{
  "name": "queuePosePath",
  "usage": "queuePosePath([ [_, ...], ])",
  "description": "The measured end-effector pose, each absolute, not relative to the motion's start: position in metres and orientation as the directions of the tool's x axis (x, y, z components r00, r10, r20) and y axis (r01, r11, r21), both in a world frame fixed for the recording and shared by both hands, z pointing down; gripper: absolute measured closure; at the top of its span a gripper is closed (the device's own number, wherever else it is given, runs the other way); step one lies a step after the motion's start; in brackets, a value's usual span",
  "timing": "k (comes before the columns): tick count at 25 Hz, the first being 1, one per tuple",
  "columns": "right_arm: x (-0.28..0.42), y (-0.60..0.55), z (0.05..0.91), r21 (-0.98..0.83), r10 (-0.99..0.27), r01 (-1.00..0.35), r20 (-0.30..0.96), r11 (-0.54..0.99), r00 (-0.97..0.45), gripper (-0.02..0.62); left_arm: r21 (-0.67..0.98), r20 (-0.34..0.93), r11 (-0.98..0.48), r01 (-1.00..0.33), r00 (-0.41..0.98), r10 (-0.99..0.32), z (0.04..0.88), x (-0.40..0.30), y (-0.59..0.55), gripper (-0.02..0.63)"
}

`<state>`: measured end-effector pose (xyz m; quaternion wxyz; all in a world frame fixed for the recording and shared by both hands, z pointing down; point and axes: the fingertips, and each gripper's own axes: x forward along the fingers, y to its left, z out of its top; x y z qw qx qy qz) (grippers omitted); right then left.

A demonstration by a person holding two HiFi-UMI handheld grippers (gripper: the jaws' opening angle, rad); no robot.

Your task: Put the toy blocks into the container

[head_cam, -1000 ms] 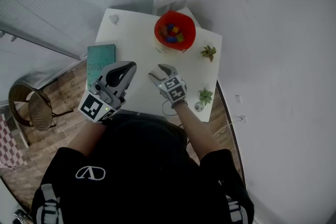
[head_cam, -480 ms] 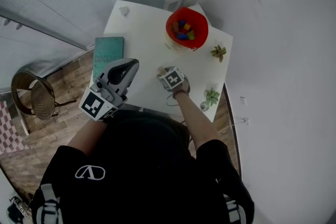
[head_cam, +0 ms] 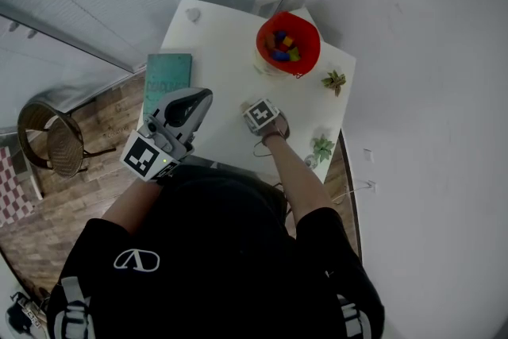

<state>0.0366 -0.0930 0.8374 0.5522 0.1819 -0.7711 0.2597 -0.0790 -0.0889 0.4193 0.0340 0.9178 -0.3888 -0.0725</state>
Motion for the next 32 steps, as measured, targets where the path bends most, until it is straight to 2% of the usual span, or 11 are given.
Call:
queuePosePath([
  [7,0.029,-0.097,0.805,-0.202,-0.048,-0.558,0.915,0.805,-0.400,0.457,0.121,-0.111,-0.702,-0.701,0.694,-0.712,0.418,-0.076,-0.090,0.601],
  [15,0.019,-0.131,0.681,-0.045,-0.314,-0.546,0.777,0.837,-0.546,0.457,0.122,-0.131,-0.729,-0.674,0.717,-0.685,0.411,-0.067,-0.093,0.601],
  [23,0.028,-0.148,0.536,0.084,-0.575,-0.619,0.483,0.781,-0.660,0.457,0.112,-0.154,-0.763,-0.637,0.747,-0.647,0.402,-0.049,-0.102,0.601],
  [27,0.049,-0.142,0.467,0.152,-0.685,-0.677,0.318,0.720,-0.656,0.457,0.112,-0.157,-0.776,-0.621,0.760,-0.631,0.401,-0.040,-0.106,0.601],
  [32,0.078,-0.126,0.408,0.099,-0.774,-0.768,0.099,0.633,-0.625,0.457,0.100,-0.168,-0.793,-0.600,0.776,-0.608,0.396,-0.027,-0.107,0.601],
])
